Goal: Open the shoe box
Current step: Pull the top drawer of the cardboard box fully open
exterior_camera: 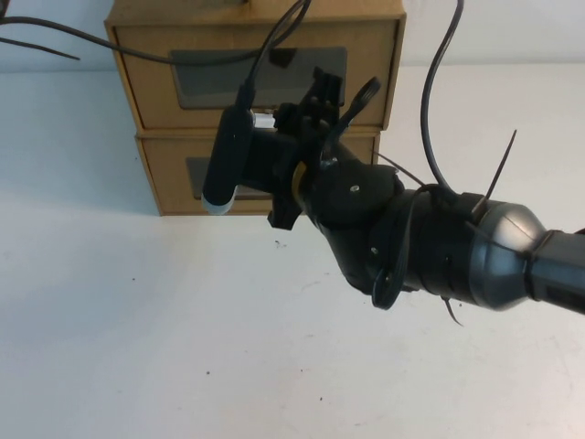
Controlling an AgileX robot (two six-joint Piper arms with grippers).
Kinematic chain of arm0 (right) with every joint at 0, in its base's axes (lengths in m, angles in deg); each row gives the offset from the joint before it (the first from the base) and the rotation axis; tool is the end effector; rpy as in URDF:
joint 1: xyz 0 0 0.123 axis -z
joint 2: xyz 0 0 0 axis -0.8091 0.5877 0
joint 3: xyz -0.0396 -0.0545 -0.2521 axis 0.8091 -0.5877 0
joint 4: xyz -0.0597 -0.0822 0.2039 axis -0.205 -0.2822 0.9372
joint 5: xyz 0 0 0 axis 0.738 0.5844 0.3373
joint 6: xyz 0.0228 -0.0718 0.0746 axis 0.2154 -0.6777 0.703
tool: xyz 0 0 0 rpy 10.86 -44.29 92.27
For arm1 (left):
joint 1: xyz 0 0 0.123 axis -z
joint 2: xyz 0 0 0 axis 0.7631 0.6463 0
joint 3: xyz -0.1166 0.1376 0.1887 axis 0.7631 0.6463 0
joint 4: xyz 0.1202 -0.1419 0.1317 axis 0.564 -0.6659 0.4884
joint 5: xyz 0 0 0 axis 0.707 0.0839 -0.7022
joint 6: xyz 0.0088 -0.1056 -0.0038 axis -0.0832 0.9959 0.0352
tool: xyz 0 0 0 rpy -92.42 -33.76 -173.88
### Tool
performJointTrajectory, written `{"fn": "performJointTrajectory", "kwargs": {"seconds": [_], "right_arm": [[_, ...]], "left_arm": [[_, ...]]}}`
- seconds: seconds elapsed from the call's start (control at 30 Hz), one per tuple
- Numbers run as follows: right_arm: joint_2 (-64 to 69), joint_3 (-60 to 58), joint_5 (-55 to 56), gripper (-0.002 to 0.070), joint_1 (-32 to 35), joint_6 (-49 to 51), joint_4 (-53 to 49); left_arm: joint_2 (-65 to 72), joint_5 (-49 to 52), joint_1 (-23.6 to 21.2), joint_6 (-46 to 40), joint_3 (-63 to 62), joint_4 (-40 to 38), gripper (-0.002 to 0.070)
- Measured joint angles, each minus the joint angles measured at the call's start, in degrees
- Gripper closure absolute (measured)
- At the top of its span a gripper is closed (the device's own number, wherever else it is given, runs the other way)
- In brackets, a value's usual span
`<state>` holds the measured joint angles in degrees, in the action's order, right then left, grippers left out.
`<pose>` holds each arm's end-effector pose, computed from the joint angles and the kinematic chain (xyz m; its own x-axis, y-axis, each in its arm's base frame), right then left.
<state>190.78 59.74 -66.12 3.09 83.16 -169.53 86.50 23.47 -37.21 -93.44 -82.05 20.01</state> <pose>0.3064 0.2938 0.2721 0.1688 -0.8619 -0.4782 -0.3904 0.3870 -0.8354 0.4188 -0.1494 0.3717 -0.6300 0.1595 -0.7601 0.5805 0.7468 -0.3244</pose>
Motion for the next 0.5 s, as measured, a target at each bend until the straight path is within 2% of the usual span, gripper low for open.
{"fn": "performJointTrajectory", "kwargs": {"seconds": [0.23,0.5], "right_arm": [[0.33,0.00,2.47,0.0338,0.00,0.00,-0.11],[3.99,0.63,2.56,0.0313,0.00,-0.26,-0.75]], "left_arm": [[0.00,0.00,0.00,0.14,0.00,-0.10,0.0680],[0.00,0.03,0.00,0.23,0.00,-0.21,0.0680]]}}
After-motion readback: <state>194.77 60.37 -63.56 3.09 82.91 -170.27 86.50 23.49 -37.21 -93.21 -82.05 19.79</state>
